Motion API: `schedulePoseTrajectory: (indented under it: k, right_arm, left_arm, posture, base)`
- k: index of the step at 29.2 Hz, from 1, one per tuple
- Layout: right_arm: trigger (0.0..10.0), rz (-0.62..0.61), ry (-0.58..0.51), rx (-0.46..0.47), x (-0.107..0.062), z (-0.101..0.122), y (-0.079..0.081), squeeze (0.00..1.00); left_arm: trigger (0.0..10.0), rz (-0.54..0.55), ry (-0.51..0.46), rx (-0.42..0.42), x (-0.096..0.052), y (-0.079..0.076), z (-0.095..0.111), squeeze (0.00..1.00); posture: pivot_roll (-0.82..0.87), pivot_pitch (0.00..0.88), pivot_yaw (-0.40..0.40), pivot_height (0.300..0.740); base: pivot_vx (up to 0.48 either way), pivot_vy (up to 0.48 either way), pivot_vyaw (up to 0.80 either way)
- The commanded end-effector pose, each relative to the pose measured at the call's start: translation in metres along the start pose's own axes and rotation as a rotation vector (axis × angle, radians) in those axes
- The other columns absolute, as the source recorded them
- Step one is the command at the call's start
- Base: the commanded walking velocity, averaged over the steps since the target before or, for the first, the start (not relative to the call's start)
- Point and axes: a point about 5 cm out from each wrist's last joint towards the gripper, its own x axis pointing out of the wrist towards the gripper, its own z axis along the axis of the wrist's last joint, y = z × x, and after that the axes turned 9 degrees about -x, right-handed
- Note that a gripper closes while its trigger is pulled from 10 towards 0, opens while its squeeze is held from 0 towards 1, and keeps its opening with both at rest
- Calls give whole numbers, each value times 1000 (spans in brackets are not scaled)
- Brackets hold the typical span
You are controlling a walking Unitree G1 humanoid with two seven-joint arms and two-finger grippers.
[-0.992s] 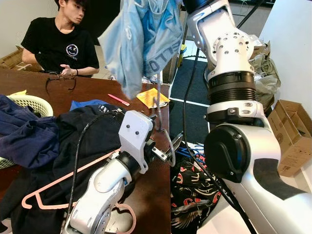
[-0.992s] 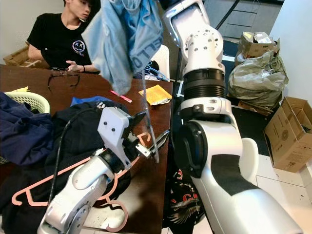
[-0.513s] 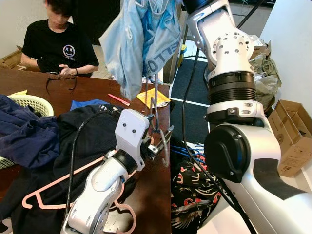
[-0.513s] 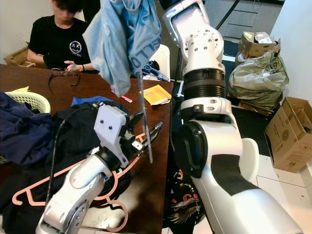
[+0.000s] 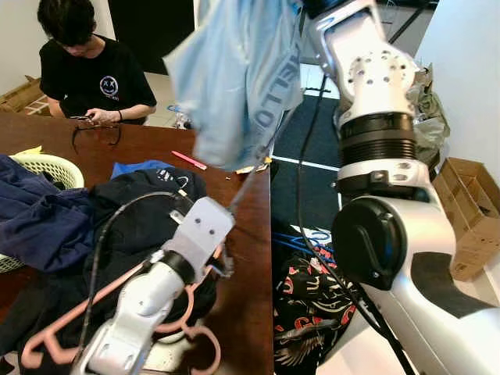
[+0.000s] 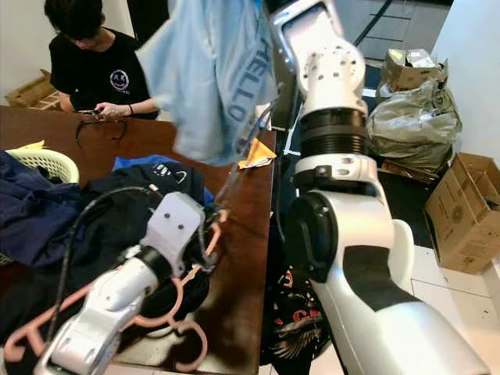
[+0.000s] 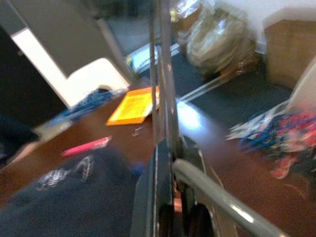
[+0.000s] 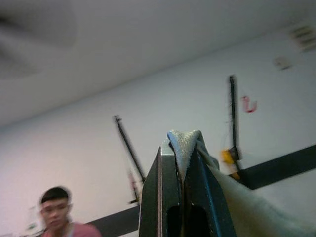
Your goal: Hang hanger
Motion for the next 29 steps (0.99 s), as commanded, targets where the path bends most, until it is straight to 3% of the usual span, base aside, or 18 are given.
schedulePoseTrajectory:
  k: [1, 9, 12, 16, 17, 22, 23, 25, 26, 27, 28, 29]
  right_arm:
    - [0, -19, -54, -56, 4, 19, 0, 0]
    - [0, -80, -71, -92, 2, 29, -8, 0]
    - [0, -191, -39, -171, -8, 26, -22, 0]
    - [0, -282, -6, -245, -14, 24, -32, 0]
    - [0, -345, 16, -294, -19, 22, -39, 0]
    - [0, -439, 36, -360, -27, 22, -49, 0]
    - [0, -472, 81, -405, -32, 19, -53, 0]
    - [0, -472, 81, -405, -32, 19, -53, 0]
    - [0, -470, 138, -441, -35, 13, -56, 0]
    - [0, -422, 218, -470, -36, 1, -54, 0]
    - [0, -422, 218, -470, -36, 1, -54, 0]
    - [0, -326, 315, -476, -36, -15, -50, 0]
  left_arm:
    - [0, 80, 215, 79, -17, 22, -36, 0]
    - [0, 195, 321, 142, -38, 52, -50, 0]
    - [0, 379, 347, 180, -51, 86, -48, 0]
    - [0, 407, 350, 211, -53, 95, -46, 0]
    - [0, 387, 352, 229, -52, 94, -46, 0]
    - [0, 345, 352, 249, -50, 90, -46, 0]
    - [1255, 310, 356, 255, -47, 85, -48, 0]
    - [1255, 310, 356, 255, -47, 85, -48, 0]
    - [2588, 283, 357, 256, -45, 81, -49, 0]
    - [4863, 250, 361, 255, -42, 75, -50, 0]
    - [4863, 250, 361, 255, -42, 75, -50, 0]
    - [10000, 218, 368, 257, -39, 71, -52, 0]
  posture:
    - [146, 0, -33, 740]
    - [151, 0, -32, 740]
    - [152, 0, -32, 740]
    - [157, 0, -32, 740]
    - [156, 0, -30, 740]
    - [156, 0, -31, 740]
    - [156, 0, -30, 740]
    - [156, 0, -30, 740]
    - [156, 0, -30, 740]
    - [152, 0, -29, 740]
    - [152, 0, -29, 740]
    - [151, 0, -29, 740]
  base:
    - [0, 0, 0]
    - [0, 0, 0]
    - [0, 0, 0]
    - [0, 0, 0]
    - [0, 0, 0]
    - [0, 0, 0]
    - [0, 0, 0]
    - [0, 0, 0]
    - [0, 0, 0]
    - [0, 0, 0]
    - [0, 0, 0]
    - [0, 0, 0]
